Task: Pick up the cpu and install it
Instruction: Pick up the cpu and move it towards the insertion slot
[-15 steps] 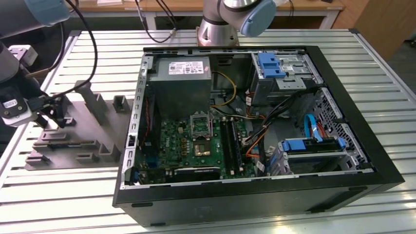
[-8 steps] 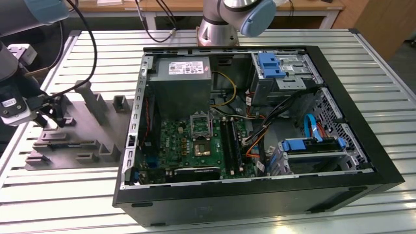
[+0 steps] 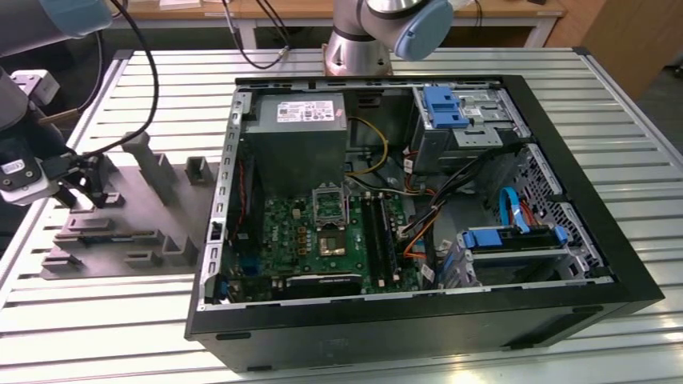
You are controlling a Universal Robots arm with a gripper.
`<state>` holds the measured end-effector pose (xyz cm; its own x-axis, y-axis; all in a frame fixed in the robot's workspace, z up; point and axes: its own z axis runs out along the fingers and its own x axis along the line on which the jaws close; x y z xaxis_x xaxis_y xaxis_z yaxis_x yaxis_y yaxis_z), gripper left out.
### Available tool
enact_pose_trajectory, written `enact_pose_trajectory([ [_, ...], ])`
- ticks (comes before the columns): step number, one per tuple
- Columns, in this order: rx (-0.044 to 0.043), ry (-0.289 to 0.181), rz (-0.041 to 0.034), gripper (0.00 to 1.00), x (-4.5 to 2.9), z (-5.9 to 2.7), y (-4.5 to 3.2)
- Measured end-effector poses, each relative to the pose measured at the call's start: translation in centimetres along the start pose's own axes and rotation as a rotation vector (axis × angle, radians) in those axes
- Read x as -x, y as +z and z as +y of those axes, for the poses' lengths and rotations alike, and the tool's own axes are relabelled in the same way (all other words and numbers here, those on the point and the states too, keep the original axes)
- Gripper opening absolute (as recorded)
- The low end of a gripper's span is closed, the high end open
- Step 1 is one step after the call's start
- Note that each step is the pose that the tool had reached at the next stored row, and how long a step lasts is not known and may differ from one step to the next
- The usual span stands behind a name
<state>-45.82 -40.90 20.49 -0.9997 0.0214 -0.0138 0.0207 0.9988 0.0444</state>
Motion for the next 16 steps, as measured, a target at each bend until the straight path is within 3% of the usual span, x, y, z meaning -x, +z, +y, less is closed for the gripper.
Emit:
enact_pose_trajectory([
  [16, 0.0001, 0.0, -0.0001, 0.47, 0.02, 0.05, -1.12],
])
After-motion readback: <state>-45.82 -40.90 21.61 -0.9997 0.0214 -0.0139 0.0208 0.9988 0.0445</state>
